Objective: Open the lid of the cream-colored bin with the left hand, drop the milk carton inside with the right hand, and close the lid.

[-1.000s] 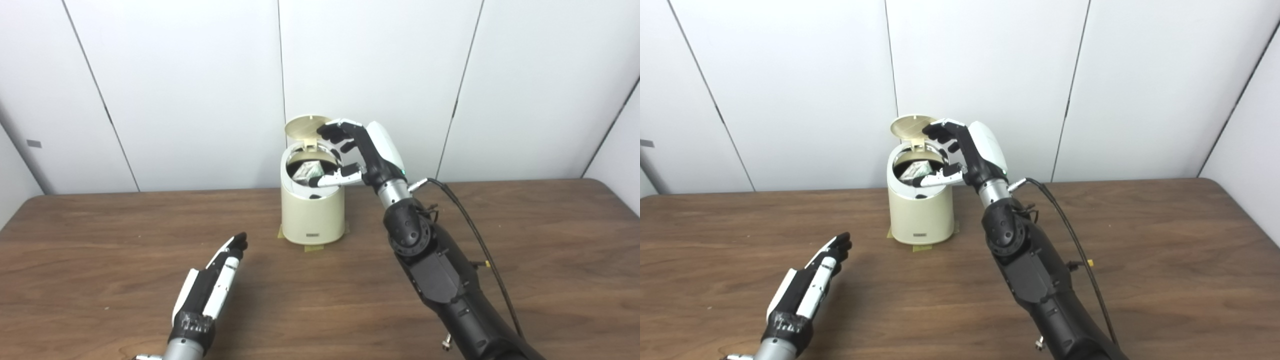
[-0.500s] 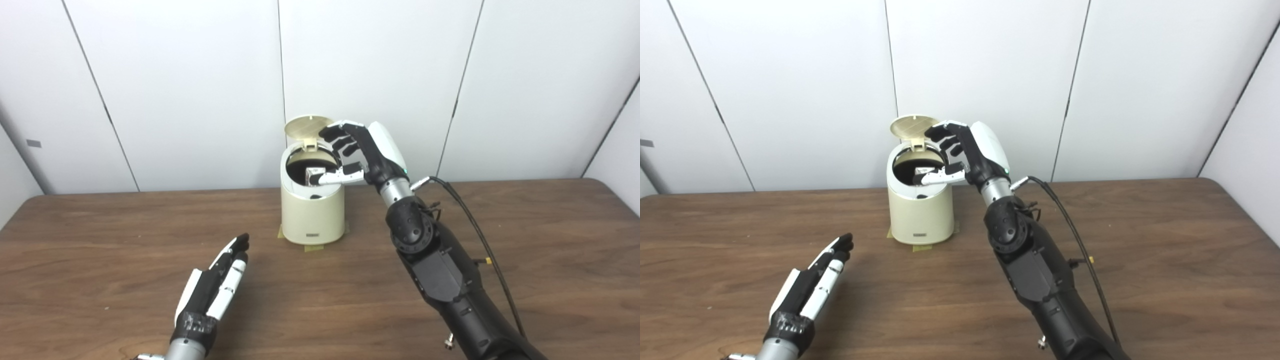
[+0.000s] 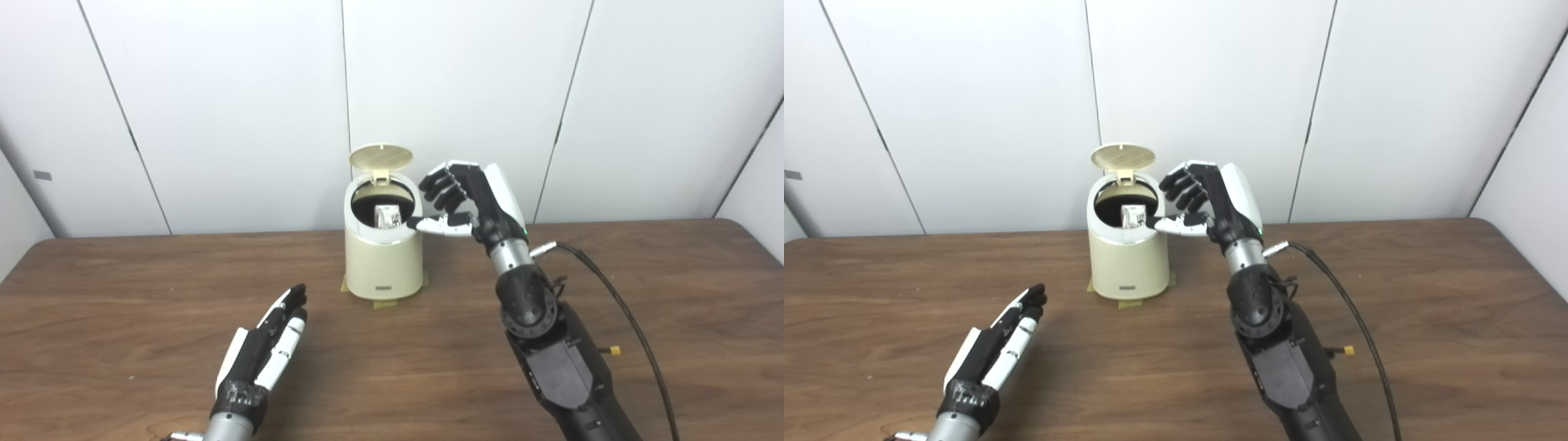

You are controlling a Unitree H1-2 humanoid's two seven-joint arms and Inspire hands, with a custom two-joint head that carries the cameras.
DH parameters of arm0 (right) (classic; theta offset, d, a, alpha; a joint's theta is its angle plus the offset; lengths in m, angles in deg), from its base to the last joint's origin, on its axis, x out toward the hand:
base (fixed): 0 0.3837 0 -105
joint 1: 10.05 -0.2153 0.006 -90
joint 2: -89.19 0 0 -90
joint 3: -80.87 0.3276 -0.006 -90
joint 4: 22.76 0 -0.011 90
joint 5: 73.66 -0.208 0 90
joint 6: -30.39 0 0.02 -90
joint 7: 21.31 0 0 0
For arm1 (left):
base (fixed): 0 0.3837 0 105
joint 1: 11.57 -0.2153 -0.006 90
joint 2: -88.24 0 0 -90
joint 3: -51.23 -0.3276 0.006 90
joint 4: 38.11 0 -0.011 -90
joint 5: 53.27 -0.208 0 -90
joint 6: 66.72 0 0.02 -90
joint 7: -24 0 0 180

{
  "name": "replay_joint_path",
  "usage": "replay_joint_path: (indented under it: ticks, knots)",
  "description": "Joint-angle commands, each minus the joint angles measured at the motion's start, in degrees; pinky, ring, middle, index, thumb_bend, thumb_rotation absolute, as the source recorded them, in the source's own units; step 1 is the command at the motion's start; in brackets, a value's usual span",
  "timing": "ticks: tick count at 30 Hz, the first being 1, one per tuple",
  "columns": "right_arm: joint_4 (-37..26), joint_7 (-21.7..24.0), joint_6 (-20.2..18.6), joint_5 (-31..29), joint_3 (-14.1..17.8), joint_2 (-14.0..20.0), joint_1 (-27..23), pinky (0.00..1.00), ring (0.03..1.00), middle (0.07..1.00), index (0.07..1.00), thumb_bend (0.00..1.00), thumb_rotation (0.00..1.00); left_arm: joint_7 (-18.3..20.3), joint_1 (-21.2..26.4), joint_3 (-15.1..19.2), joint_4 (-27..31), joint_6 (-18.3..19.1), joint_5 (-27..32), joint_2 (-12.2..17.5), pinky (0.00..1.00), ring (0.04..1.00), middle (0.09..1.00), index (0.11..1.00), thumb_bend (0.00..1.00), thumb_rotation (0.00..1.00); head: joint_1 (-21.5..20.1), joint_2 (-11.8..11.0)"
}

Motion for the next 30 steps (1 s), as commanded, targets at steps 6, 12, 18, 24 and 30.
replay_joint_path:
  ticks: [6, 12, 18, 24, 30]
  knots:
    - [-9.8, -1.4, -4.3, -5.2, 6.5, -1.7, 4.5, 0.4, 0.447, 0.484, 0.5, 0.52, 0.0, 0.6, 7.1, 0.7, -0.7, -0.6, 0.2, 1.5, 0.98, 0.944, 0.922, 0.936, 0.32, 0.74, -0.2, -0.1]
    - [-19.3, 4.0, -10.5, -15.1, 10.2, -2.9, 12.5, 0.58, 0.642, 0.69, 0.624, 0.51, 0.31, 1.7, 16.1, 1.7, -5.7, -0.4, 0.9, 4.4, 0.95, 0.923, 0.918, 0.912, 0.31, 0.75, -0.3, -0.5]
    - [-22.4, 5.6, -8.5, -13.9, 6.2, -2.3, 20.4, 0.68, 0.778, 0.854, 0.847, 0.57, 0.61, 3.5, 26.6, 2.5, -14.8, -2.9, 2.7, 5.8, 0.93, 0.919, 0.923, 0.906, 0.34, 0.78, 0.7, -1.5]
    - [-21.6, 5.9, -4.3, -11.5, 3.1, -0.4, 24.6, 0.73, 0.843, 0.891, 0.881, 0.63, 0.84, 4.0, 34.0, 2.2, -22.1, -5.5, 2.5, 6.1, 0.96, 0.952, 0.944, 0.925, 0.4, 0.84, 1.5, -2.2]
    - [-20.2, 5.2, -0.7, -10.8, 2.1, -0.1, 27.2, 0.79, 0.879, 0.901, 0.895, 0.66, 0.99, 3.0, 41.5, 2.0, -30.0, -7.4, 1.5, 5.7, 0.96, 0.945, 0.938, 0.927, 0.46, 0.96, 2.2, -2.6]
